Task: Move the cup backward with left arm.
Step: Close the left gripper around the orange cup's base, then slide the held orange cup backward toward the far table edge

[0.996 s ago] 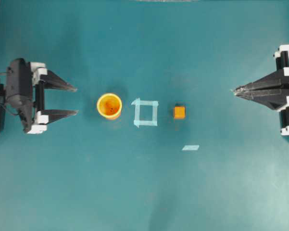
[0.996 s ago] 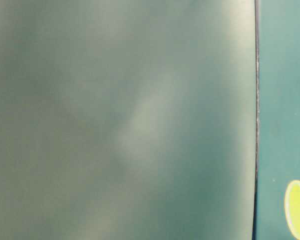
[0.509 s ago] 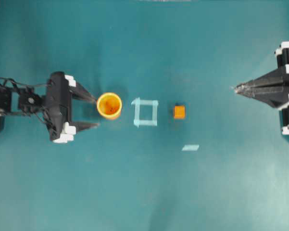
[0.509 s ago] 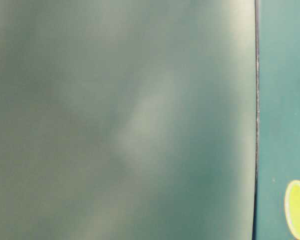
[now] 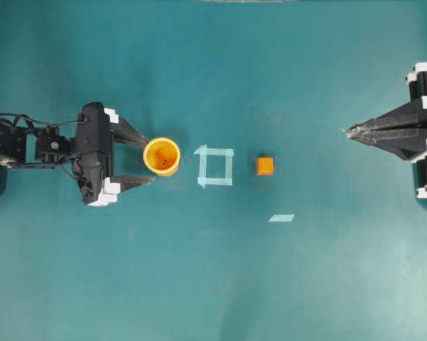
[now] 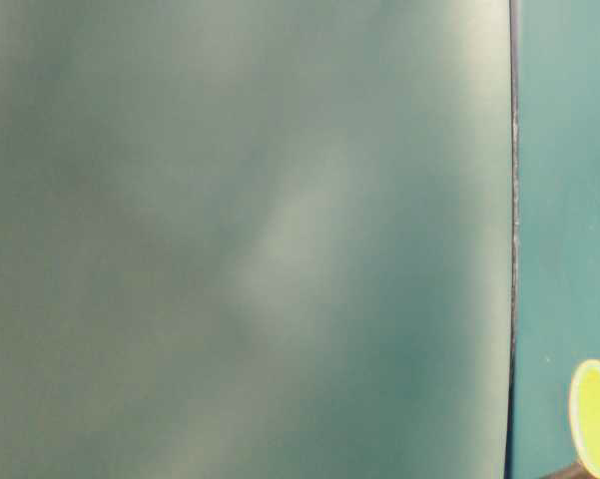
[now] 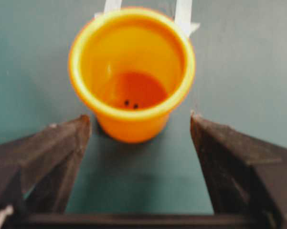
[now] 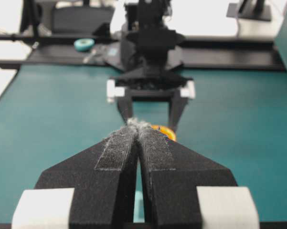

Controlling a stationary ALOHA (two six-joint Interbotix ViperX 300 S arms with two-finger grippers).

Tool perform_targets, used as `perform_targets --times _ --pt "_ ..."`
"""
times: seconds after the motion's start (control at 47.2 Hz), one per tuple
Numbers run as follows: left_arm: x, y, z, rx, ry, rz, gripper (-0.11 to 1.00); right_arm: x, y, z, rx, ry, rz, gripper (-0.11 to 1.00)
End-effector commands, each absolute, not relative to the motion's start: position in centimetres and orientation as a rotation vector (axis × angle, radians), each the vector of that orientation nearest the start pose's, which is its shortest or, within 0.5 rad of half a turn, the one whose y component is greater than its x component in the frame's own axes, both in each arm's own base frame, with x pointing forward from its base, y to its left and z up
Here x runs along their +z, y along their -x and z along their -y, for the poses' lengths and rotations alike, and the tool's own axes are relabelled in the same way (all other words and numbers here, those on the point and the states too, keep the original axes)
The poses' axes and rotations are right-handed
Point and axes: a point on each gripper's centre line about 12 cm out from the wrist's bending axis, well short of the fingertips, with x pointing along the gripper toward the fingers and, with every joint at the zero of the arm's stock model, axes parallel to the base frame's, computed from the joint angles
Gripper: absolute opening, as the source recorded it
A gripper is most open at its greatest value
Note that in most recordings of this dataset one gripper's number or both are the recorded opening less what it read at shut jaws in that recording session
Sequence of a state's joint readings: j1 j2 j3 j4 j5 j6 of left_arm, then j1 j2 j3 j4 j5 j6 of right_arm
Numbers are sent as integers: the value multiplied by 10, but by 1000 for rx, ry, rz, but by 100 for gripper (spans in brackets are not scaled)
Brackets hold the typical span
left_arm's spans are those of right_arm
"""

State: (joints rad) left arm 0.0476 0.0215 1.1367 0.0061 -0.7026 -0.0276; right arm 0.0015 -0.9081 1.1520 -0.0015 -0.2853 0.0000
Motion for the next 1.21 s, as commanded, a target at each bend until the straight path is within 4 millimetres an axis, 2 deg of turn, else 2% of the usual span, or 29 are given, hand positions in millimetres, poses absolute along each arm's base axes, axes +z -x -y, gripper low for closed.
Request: perform_targets --times 0.0,0.869,0.954,1.06,1.187 --pt "106 -299 -14 47 30 -420 82 304 -212 0 2 -2 74 0" --pt "96 -318 -15 44 17 -345 81 304 -212 0 2 0 72 0" --pt "94 -318 -14 39 -4 -350 78 303 -212 0 2 0 71 0" --pt "95 -318 -14 36 -18 -349 65 304 -212 0 2 0 74 0" --pt "96 -319 -14 36 -22 -343 64 304 -212 0 2 0 74 0"
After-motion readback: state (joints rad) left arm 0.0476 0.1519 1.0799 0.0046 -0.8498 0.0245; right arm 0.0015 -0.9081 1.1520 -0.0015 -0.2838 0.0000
